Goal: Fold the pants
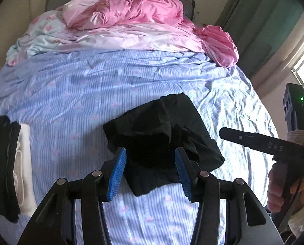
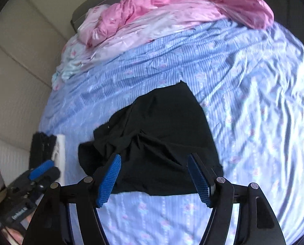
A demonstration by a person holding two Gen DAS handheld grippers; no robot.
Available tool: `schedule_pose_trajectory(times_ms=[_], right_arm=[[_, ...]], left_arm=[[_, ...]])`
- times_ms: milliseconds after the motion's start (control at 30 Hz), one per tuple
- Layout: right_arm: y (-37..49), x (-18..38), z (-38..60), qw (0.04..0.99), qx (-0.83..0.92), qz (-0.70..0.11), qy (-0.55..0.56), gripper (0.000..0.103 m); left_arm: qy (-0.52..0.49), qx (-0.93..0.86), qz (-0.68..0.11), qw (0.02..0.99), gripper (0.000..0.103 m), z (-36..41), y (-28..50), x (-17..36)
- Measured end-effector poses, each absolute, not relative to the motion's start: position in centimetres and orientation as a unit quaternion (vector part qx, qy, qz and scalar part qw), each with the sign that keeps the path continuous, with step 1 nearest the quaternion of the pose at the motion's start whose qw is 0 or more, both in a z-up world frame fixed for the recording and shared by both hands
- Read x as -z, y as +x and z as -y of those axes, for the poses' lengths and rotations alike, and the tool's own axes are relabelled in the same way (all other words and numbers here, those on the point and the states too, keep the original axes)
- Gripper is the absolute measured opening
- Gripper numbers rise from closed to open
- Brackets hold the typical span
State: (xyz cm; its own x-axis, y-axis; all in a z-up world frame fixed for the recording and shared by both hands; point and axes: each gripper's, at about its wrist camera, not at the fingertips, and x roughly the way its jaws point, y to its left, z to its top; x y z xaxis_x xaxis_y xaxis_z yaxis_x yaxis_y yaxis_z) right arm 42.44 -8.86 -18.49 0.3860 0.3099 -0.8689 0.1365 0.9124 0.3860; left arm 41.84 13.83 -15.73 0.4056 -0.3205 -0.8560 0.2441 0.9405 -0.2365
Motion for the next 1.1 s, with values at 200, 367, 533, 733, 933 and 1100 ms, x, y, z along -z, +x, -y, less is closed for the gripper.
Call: schedule_pose_trajectory(times_ms=[200,367,533,733,933,1100], right_arm=[[43.6,20.5,7.4,0.763,-0.067,-0.561,0.314,0.069],[44.8,23.4,6.4,0.718,-0.041,-0.577,0.386,0.069],[45.2,26.0,6.0,0.682,-0.03,-0.592,0.428,0.062],[44.0,25.6,6.1,0.705,-0.044,-0.585,0.4,0.012],[40.6,23.1,6.2,0.721,-0.043,-0.569,0.393,0.012],[38.1,22.6,5.7,0.728,-0.024,-0.577,0.37,0.012]], left_arm=[[-0.006,0.174,-0.514,0.84,0.048,-13.5,42.6,15.8],[0.008,0.172,-0.517,0.838,0.048,-13.7,43.0,16.0],[0.008,0.167,-0.519,0.838,0.048,-14.2,43.2,16.0],[0.019,0.166,-0.517,0.839,0.048,-14.7,42.9,16.0],[0.043,0.227,-0.519,0.823,0.063,-13.4,43.3,16.1],[0.102,0.271,-0.518,0.805,0.064,-11.0,44.2,16.3]])
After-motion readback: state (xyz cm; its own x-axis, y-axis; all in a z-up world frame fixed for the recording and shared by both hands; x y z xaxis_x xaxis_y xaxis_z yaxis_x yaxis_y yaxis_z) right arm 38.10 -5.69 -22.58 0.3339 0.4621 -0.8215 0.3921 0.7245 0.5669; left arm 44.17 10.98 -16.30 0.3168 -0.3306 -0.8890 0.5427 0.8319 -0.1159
